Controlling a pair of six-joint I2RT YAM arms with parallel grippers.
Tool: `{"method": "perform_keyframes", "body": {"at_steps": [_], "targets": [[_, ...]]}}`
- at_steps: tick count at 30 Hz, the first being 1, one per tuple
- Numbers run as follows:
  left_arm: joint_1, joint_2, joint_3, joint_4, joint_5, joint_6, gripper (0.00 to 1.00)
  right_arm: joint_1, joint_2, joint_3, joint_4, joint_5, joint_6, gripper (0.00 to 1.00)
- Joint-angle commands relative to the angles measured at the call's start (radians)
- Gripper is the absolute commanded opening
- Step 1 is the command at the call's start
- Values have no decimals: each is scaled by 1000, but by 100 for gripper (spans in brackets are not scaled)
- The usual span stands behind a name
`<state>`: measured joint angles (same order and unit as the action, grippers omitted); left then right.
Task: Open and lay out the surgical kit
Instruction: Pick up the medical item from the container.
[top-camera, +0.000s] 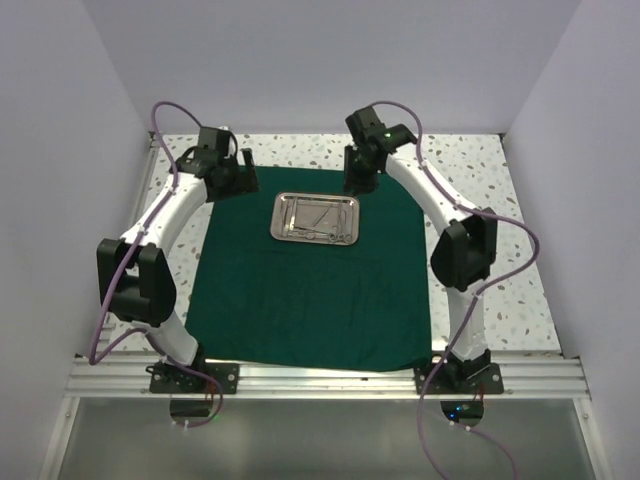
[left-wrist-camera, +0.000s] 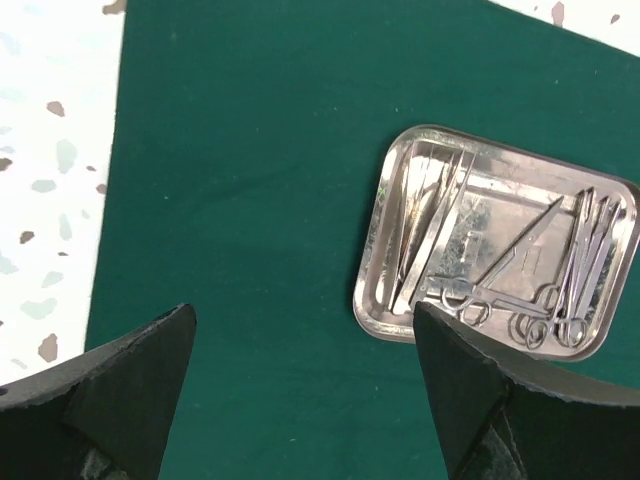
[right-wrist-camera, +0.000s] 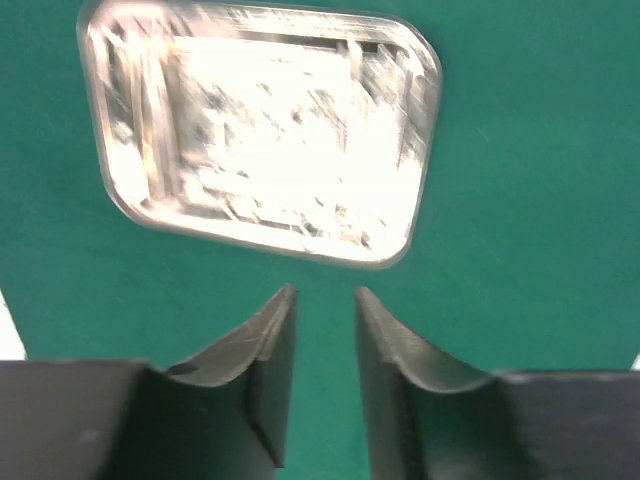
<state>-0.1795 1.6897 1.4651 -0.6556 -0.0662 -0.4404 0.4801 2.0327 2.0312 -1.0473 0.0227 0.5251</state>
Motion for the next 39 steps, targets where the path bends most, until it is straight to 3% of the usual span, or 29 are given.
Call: {"method": "perform_keyframes", "body": {"at_steps": [1, 6, 12, 20, 39], "targets": [[-6, 13, -34, 67, 62, 13, 93, 35, 110, 139, -9, -32, 33, 32], [-6, -16, -121, 105, 92, -23, 93, 81, 296, 309, -59, 14, 19, 28], [-8, -48, -176, 119, 92, -29, 93, 117, 405, 363, -106, 134, 6, 29], [-3, -85, -206, 122, 69, -18, 93, 121, 439, 363, -138, 266, -42, 33], [0, -68, -219, 117, 36, 0, 94, 121, 526, 343, -106, 260, -34, 30]]}}
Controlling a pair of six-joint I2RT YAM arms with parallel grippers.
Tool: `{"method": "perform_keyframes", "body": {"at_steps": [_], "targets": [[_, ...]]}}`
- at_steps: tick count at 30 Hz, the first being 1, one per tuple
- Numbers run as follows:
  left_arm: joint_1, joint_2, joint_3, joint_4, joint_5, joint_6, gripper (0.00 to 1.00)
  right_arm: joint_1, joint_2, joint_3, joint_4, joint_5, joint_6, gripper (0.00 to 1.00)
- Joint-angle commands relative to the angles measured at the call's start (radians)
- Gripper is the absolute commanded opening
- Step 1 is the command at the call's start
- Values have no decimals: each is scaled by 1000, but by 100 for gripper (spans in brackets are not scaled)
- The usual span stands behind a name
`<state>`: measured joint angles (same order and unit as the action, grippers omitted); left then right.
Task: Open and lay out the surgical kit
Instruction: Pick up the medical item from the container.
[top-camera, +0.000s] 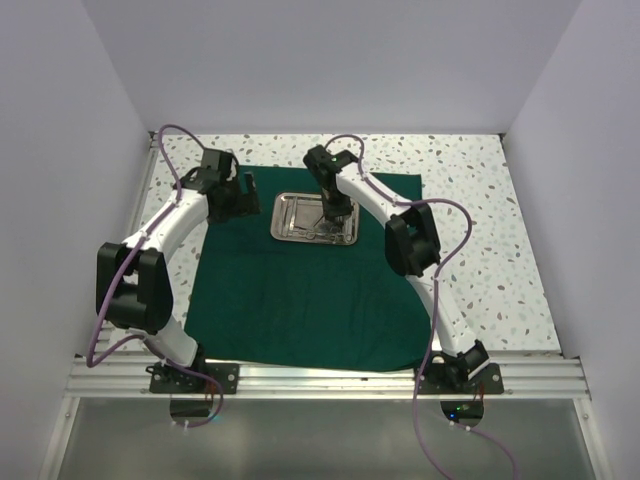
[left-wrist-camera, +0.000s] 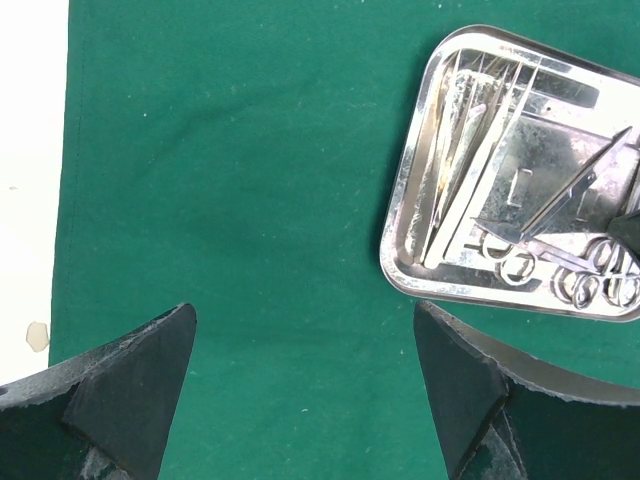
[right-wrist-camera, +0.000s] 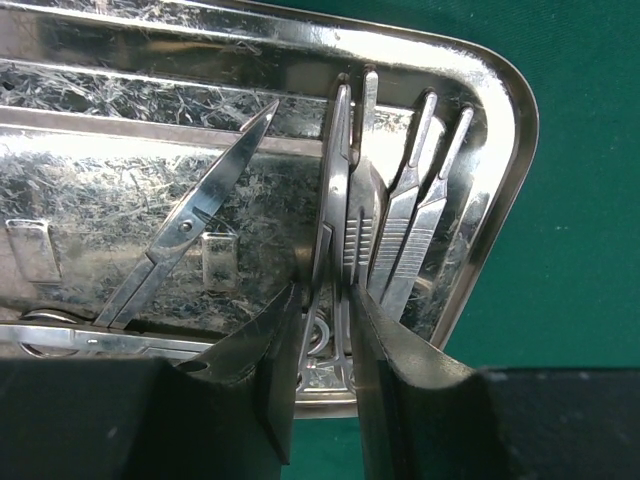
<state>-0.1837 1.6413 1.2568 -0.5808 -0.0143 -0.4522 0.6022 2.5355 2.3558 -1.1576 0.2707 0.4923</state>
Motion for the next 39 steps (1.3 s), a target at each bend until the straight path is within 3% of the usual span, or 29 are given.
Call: {"method": "perform_keyframes", "body": {"at_steps": [1, 5, 8, 14, 19, 29, 39], "targets": [[7, -20, -11, 42, -18, 12, 94, -1, 26, 11, 9, 13, -1, 30], [13, -23, -14, 44, -27, 15, 94, 10, 58, -12, 9, 36, -9, 30], [18, -26, -20, 45, -32, 20, 94, 24, 95, 11, -8, 58, -11, 24], [26, -28, -36, 56, -35, 21, 94, 28, 178, 62, -51, 56, 2, 0], [27, -29, -37, 59, -35, 23, 94, 28, 157, 54, -50, 45, -8, 0], [27, -29, -19, 58, -33, 20, 94, 28, -62, 117, -60, 24, -9, 0], [27, -29, 3, 49, -36, 18, 94, 30, -343, -174, -14, 71, 15, 0]]}}
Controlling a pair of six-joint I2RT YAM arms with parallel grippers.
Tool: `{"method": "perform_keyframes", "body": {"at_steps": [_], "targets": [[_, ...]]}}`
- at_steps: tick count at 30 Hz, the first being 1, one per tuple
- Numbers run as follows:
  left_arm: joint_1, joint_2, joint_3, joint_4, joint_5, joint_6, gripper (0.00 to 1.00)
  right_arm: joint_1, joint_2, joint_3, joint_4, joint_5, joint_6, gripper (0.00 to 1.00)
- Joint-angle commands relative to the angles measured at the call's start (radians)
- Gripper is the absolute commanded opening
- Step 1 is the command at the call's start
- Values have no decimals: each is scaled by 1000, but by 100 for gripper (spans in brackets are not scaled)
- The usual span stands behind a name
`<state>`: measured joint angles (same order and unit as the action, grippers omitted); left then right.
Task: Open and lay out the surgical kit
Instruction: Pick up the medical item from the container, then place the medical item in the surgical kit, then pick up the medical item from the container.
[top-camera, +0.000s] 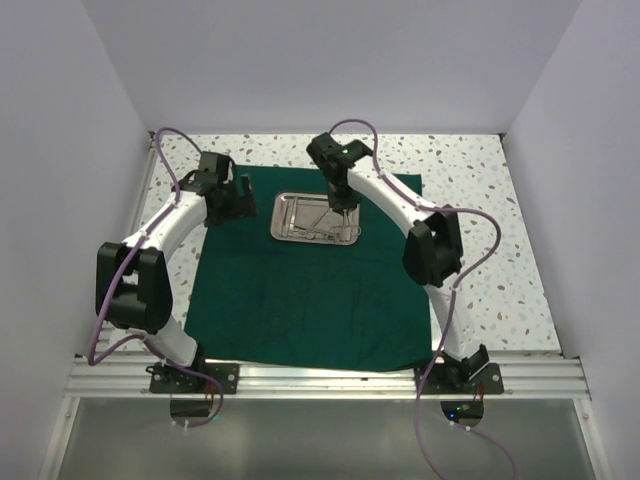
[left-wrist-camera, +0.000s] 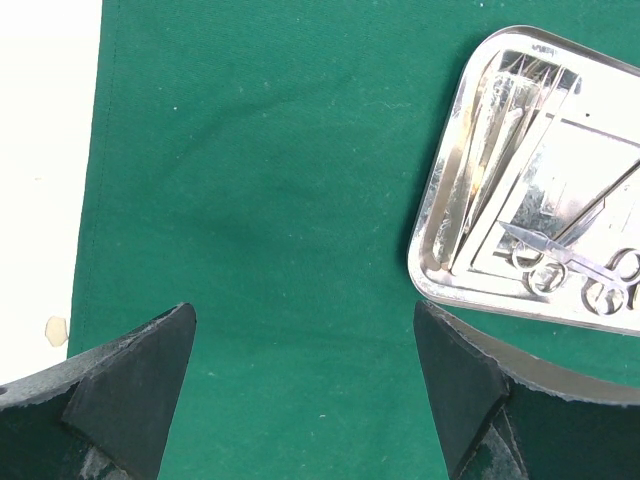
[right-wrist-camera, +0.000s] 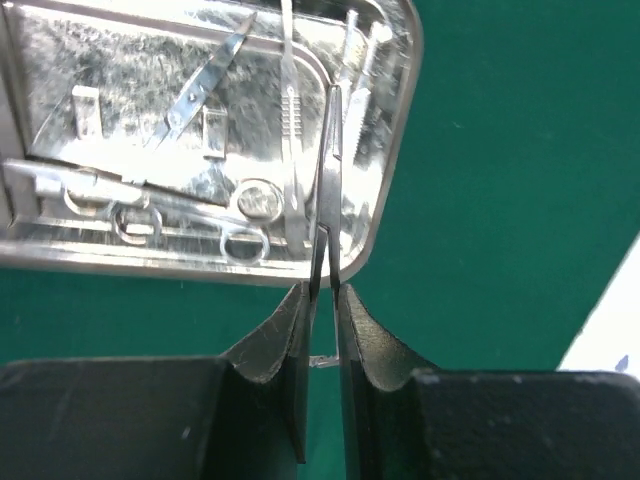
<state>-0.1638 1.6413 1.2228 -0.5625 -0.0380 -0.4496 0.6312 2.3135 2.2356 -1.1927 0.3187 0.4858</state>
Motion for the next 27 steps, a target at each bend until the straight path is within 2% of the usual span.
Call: {"method": "perform_keyframes", "body": {"at_steps": [1, 3, 6, 7, 10, 13, 17, 18, 19, 20, 21, 23, 27], "targets": [[7, -31, 37, 30, -13, 15, 94, -1, -146, -115, 21, 28, 25, 0], [7, -34, 37, 30, -13, 15, 94, 1, -224, -203, 34, 28, 49, 0], [7, -35, 35, 30, -13, 15, 94, -1, -363, -460, 102, 14, 105, 0], [7, -35, 35, 30, -13, 15, 95, 1, -396, -602, 123, -10, 135, 0], [7, -37, 37, 36, -7, 19, 95, 4, -514, -840, 191, -68, 181, 0], [6, -31, 49, 42, 0, 17, 95, 9, -569, -982, 289, -125, 214, 0], [4, -3, 78, 35, 16, 12, 95, 10, -537, -982, 309, -156, 200, 0], [0, 3, 87, 29, 15, 12, 95, 9, -530, -975, 286, -158, 203, 9], [-2, 8, 104, 23, 15, 14, 94, 10, -523, -964, 277, -161, 212, 29], [-6, 8, 107, 24, 10, 15, 94, 10, -526, -961, 253, -155, 215, 73], [-11, 5, 112, 24, 10, 14, 94, 12, -529, -956, 239, -145, 218, 84], [-17, 0, 109, 35, 10, 11, 94, 12, -554, -929, 208, -118, 217, 91], [-28, -11, 93, 44, 10, -3, 94, 12, -553, -802, 147, -60, 182, 92]]}}
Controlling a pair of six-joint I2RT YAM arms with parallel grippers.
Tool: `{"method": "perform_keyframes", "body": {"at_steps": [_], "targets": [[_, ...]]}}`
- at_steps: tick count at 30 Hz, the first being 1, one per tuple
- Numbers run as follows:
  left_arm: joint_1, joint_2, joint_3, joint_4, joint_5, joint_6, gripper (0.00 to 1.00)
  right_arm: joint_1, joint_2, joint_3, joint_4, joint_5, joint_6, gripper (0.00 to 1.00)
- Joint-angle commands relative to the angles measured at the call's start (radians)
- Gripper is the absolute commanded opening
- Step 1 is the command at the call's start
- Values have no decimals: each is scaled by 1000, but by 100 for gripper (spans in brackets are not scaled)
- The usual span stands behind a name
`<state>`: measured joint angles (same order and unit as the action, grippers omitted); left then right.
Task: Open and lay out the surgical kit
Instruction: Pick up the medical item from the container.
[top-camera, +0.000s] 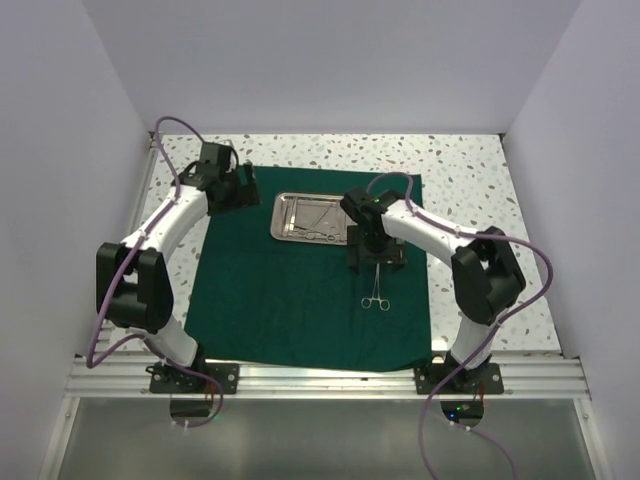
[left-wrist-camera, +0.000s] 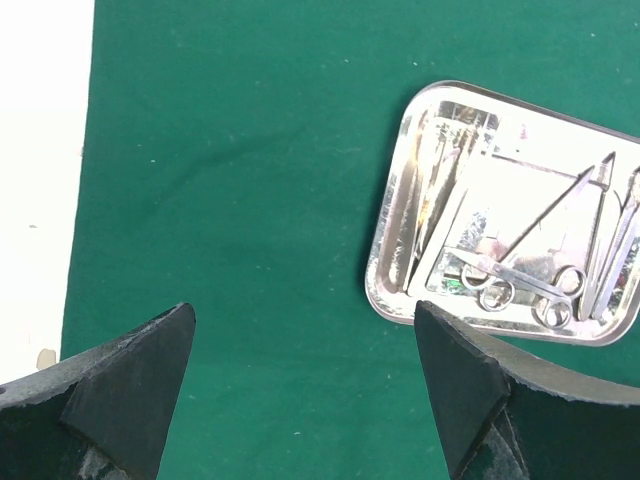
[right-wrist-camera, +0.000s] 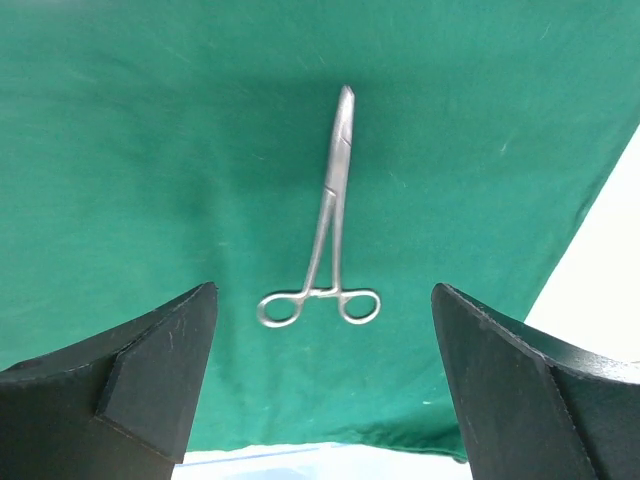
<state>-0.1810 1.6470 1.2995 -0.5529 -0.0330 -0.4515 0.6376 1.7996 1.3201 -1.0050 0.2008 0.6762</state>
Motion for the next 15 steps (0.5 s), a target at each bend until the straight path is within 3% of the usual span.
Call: {"method": "perform_keyframes", "body": {"at_steps": [1, 11, 15], "targets": [[-12, -18, 11, 36, 5, -4, 94, 4, -26, 192, -46, 60, -36, 92], [-15, -64, -31, 30, -10, -15, 95, -21, 372, 769, -69, 89, -175, 85], [-15, -87, -55, 27, -16, -16, 94, -42, 536, 991, -93, 85, -191, 76]]}}
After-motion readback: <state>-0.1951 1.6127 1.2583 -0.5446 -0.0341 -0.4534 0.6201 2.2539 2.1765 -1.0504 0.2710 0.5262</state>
